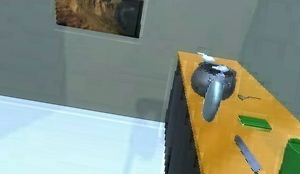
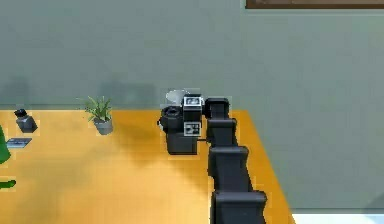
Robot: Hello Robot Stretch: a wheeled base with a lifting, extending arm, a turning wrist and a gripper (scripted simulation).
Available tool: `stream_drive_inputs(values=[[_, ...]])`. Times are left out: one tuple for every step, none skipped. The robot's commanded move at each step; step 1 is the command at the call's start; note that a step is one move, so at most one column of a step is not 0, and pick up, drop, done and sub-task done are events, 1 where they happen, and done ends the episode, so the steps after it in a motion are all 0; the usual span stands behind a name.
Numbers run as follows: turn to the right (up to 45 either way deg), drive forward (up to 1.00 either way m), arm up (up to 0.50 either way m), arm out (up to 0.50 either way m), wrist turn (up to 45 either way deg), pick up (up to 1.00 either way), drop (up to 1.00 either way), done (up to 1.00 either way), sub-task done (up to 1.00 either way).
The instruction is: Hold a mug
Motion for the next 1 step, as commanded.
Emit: stream_drive_inputs(values=[[0.0, 0.00, 0.00, 0.00, 0.0, 0.00, 0.00, 1.00, 0.00]])
